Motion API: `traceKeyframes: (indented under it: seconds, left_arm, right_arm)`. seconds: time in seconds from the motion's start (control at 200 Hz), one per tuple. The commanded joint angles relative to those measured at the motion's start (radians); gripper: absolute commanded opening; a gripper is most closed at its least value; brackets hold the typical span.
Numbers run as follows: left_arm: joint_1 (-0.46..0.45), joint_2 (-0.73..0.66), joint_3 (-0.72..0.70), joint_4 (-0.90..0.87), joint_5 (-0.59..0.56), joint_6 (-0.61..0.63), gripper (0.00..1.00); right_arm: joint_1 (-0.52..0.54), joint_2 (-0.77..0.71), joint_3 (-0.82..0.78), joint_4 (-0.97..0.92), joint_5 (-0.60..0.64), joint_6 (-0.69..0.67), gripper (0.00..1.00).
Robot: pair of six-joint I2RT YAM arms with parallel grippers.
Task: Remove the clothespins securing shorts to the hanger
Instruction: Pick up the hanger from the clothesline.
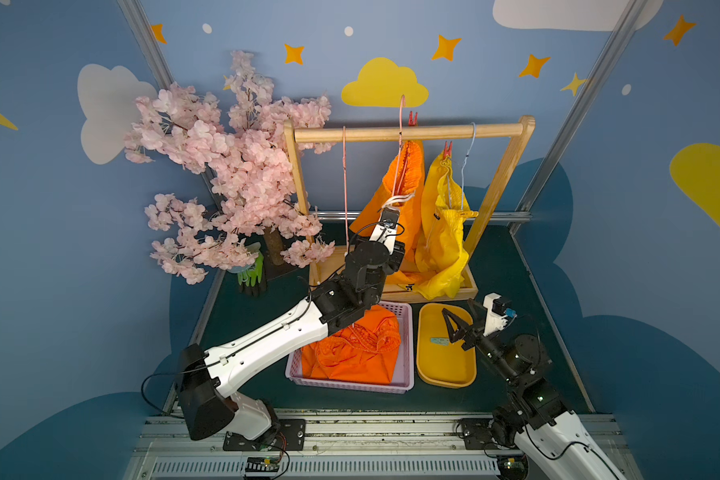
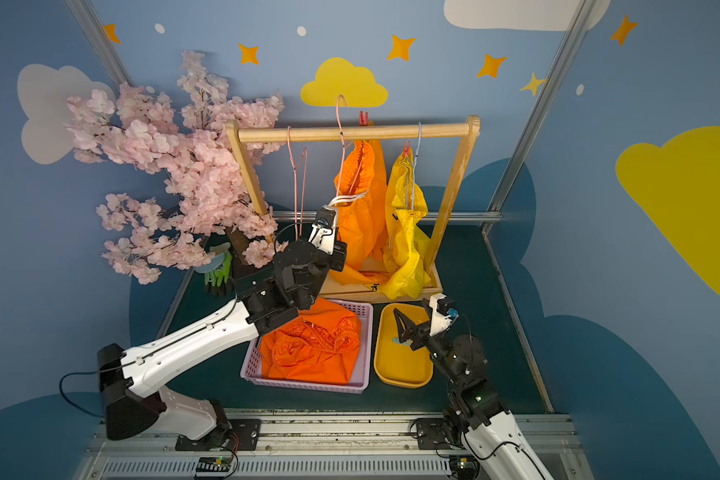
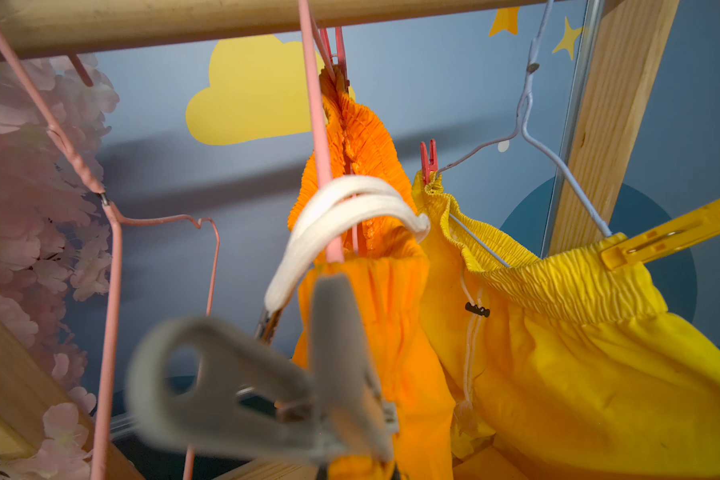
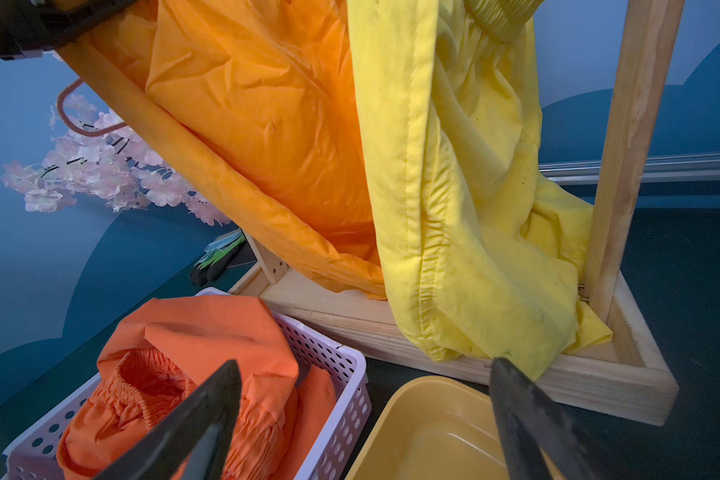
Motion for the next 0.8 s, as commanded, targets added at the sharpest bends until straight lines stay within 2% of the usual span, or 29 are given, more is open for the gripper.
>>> traceKeyframes:
  seconds: [0.0,0.35,0.621,0.796]
  left_arm:
    - [-0.002,-0.076,-0.06,0.119,0.02,0.039,0.03]
    - [-0.004,-0.3,-0.295,0.144,0.157,0.084,0.03]
    - [-0.005,-0.521,-0.467,0.163,0.265,0.109,0.03]
    - [-0.004,-0.621,-0.486,0.086,0.284,0.123,0.03]
  right_arm:
    - [0.006,0.014,0.005,0.012,0.012,0.009,0.93]
    - [0.006,0.038,0.011,0.014,-0.027,-0.008,0.93]
    - [0.008,-0.017,0.007,0.004,-0.059,-0.039,0.92]
    - [0.009,-0.054,0.015,-0.014,-0.05,-0.062,0.92]
